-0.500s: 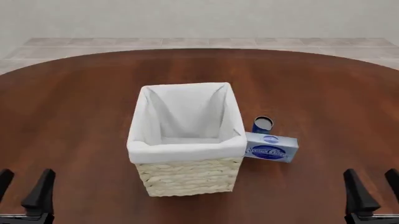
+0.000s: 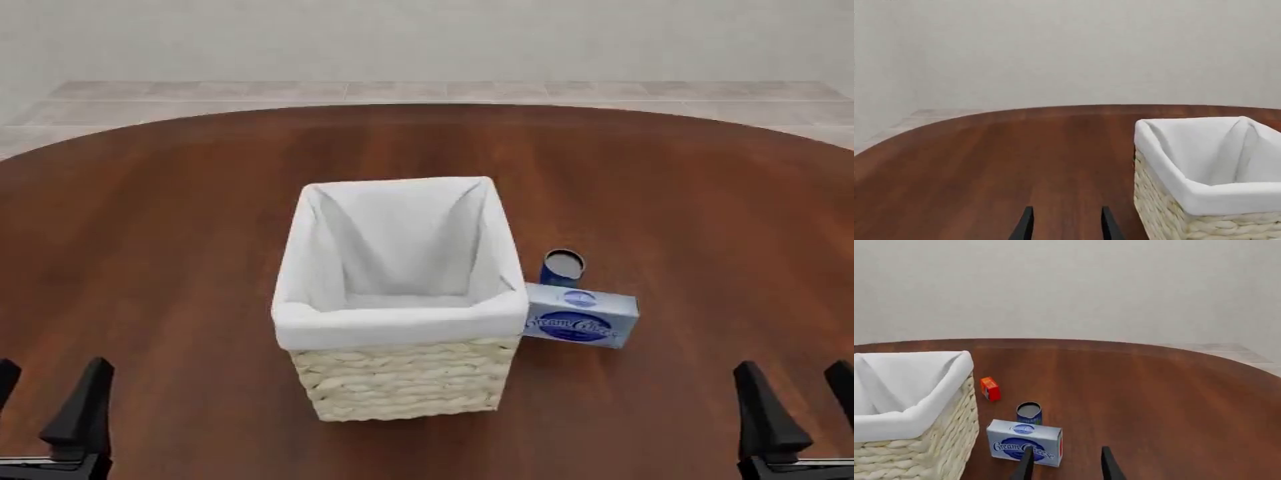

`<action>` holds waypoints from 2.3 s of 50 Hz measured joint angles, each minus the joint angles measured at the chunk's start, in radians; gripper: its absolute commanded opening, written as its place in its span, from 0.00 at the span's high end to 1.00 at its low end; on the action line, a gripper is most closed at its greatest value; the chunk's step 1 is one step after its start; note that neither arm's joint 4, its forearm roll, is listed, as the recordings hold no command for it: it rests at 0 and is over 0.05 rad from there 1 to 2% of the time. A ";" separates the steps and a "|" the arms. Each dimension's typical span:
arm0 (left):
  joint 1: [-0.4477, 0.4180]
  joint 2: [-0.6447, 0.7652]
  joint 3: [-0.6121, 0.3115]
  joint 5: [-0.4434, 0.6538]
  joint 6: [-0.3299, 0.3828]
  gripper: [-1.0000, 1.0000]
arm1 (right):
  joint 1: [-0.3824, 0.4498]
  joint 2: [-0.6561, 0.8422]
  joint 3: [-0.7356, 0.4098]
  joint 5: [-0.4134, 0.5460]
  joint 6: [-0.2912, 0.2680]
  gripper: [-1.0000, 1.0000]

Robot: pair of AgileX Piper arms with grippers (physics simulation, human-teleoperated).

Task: Pick up the alphabet soup and put it in the basket.

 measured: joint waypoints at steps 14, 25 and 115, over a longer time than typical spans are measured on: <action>0.005 0.000 0.000 -0.008 -0.005 0.00 | 0.005 -0.003 0.001 -0.037 0.002 0.00; 0.007 0.000 0.000 -0.010 -0.007 0.00 | 0.014 0.297 -0.244 -0.119 0.011 0.00; 0.015 0.000 0.000 -0.004 -0.014 0.00 | 0.127 1.097 -1.368 0.474 -0.093 0.00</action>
